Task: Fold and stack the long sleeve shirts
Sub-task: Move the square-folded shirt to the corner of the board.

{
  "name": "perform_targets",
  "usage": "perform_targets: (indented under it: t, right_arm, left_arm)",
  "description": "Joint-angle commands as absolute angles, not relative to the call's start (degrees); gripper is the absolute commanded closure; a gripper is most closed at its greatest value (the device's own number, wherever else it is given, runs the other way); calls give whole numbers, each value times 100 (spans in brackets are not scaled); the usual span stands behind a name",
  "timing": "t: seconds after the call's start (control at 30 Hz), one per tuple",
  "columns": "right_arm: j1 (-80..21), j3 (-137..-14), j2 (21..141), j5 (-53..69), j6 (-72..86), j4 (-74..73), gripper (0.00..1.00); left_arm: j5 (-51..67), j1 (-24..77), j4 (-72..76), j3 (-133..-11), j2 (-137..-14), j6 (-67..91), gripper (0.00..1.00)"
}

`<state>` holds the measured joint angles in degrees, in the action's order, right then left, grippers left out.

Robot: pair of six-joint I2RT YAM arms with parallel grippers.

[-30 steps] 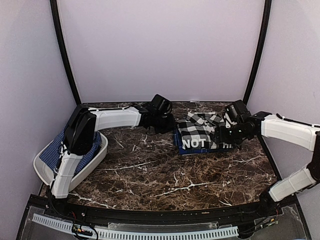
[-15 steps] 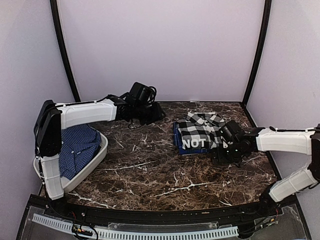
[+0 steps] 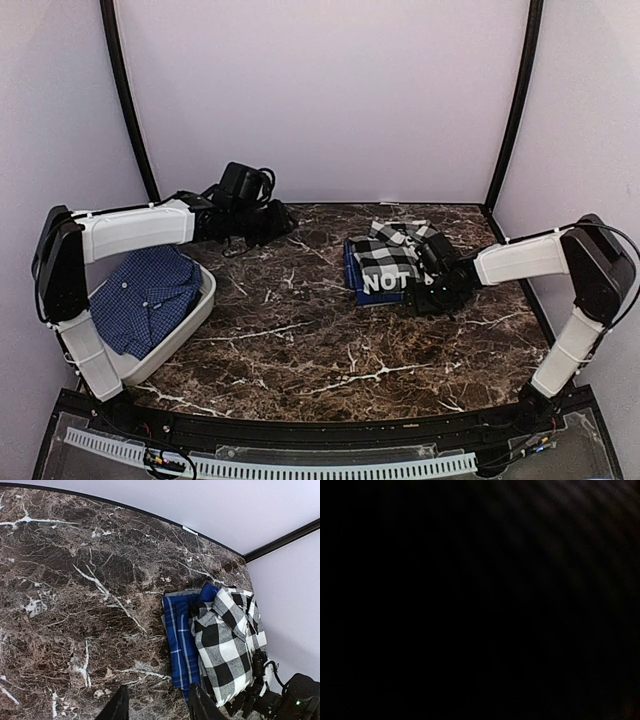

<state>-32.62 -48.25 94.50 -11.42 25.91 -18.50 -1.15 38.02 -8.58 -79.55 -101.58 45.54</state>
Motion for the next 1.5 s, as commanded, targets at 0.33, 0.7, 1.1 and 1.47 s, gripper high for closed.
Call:
perform_targets:
  t: [0.33,0.7,1.1,1.47]
  right_arm:
    - [-2966,-7134,11387,-667,2173,-1998,8]
    - [-2944,-9134,12657,-336,2624,-2356,7]
    - [-2892,-10608,13651,-28,2739,-2474,6]
    - [-2791,-11458,14160,210,2694,-2618,4]
  left_arm:
    - [-58,3551,-646,-7523,-9454,4314,60]
    - [-19,3457,-589,-7340,-9297,4342,60]
    - [-18,3454,-518,-7121,-9148,4411,60]
    - [-24,3447,-575,-7081,-9078,4372,61]
